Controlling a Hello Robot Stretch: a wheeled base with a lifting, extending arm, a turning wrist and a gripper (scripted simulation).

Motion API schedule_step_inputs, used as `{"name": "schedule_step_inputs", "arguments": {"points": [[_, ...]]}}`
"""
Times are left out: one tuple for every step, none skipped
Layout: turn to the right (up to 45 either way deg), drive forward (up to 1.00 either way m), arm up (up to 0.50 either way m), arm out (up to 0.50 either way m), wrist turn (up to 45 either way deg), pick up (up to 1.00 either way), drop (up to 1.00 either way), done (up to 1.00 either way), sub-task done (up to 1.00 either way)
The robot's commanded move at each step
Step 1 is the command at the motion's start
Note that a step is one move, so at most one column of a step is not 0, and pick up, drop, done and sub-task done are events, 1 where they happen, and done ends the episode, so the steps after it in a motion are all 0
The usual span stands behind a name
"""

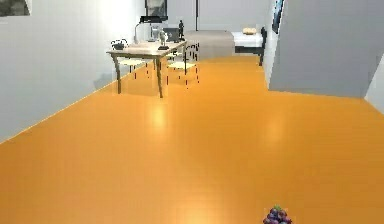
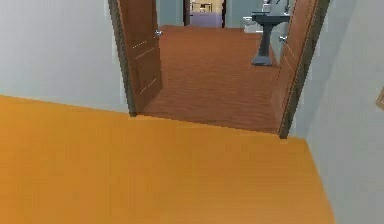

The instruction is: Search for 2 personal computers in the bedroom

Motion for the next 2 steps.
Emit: {"name": "schedule_step_inputs", "arguments": {"points": [[0.0,1.00,0.00,0.00,0.0,0.00,0.00,0.00,0.00],[0.0,0.45,0.00,0.00,0.0,0.00,0.00,0.00,0.00]]}}
